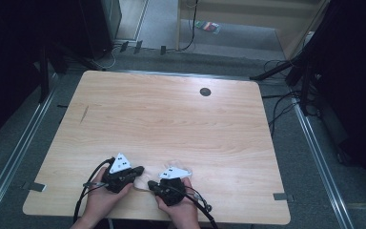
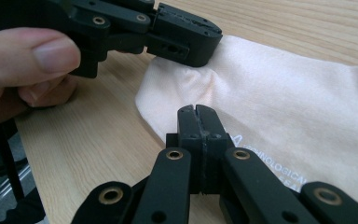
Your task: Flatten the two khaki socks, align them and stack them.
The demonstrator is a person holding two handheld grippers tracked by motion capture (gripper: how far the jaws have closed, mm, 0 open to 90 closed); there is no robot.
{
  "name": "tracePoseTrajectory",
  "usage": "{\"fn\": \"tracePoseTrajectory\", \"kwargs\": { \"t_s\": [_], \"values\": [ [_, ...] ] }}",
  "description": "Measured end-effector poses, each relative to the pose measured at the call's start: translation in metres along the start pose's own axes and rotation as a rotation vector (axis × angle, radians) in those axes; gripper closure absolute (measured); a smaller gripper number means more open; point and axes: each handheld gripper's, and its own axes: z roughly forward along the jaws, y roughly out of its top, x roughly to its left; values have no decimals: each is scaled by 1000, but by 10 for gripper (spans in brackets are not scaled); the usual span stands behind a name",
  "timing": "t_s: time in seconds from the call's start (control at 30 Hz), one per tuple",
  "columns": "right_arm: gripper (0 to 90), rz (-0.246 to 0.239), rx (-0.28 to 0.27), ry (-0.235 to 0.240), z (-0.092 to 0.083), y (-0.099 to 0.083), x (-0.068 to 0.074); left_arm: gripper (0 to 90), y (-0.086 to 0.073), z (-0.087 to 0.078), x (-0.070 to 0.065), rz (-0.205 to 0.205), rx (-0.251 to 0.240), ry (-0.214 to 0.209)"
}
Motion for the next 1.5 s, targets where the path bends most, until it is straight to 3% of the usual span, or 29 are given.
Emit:
{"fn": "tracePoseTrajectory", "kwargs": {
  "t_s": [0.13, 0.23, 0.33, 0.43, 0.5, 0.53, 0.57, 0.67, 0.73, 0.77, 0.97, 1.0, 1.07, 1.17, 1.27, 1.33, 1.4, 1.5],
  "values": [
    [900, 4, 0, -1, -1, 0, 0, 889, 0, 0, 4, -52, -11, -35],
    [855, 32, -39, -2, -13, 4, -5, 743, -2, -4, 8, -74, -48, -85],
    [887, 39, -96, -42, -41, 14, -19, 742, -2, -17, 11, -89, -98, -93],
    [900, 50, -146, -114, -63, 17, -44, 787, -5, -20, 11, -86, -86, -99],
    [900, 53, -139, -132, -64, 16, -53, 788, -7, -16, 7, -66, -48, -84],
    [900, 46, -96, -134, -58, 13, -58, 781, -8, -14, 5, -53, -30, -75],
    [900, 46, -96, -134, -58, 13, -58, 781, -9, -11, 4, -42, -20, -64],
    [900, 61, -30, -188, -45, 5, -64, 773, -7, -8, 0, 3, -20, -12],
    [900, 71, -33, -187, -44, 3, -66, 773, -7, -7, 0, 23, -20, 2],
    [900, 100, -41, -172, -46, 1, -68, 773, -7, -7, 1, 30, -21, 16],
    [898, 83, -49, -183, -48, -1, -68, 723, -7, -6, 5, -7, -34, -12],
    [823, 98, -79, -171, -50, 0, -70, 624, -8, -8, 8, -24, -51, -32],
    [788, 105, -93, -162, -52, 1, -70, 586, -9, -12, 13, -65, -105, -69],
    [601, 99, -186, -147, -65, 6, -73, 480, -11, -21, 23, -112, -199, -107],
    [422, 52, -244, -186, -75, 9, -77, 353, -12, -29, 31, -135, -257, -76],
    [268, 47, -261, -228, -84, 11, -83, 189, -12, -33, 34, -146, -247, -47],
    [232, 50, -264, -228, -86, 11, -85, 160, -12, -38, 38, -169, -250, -9],
    [157, 69, -286, -237, -94, 13, -91, 135, -12, -44, 44, -197, -286, -9]
  ]
}}
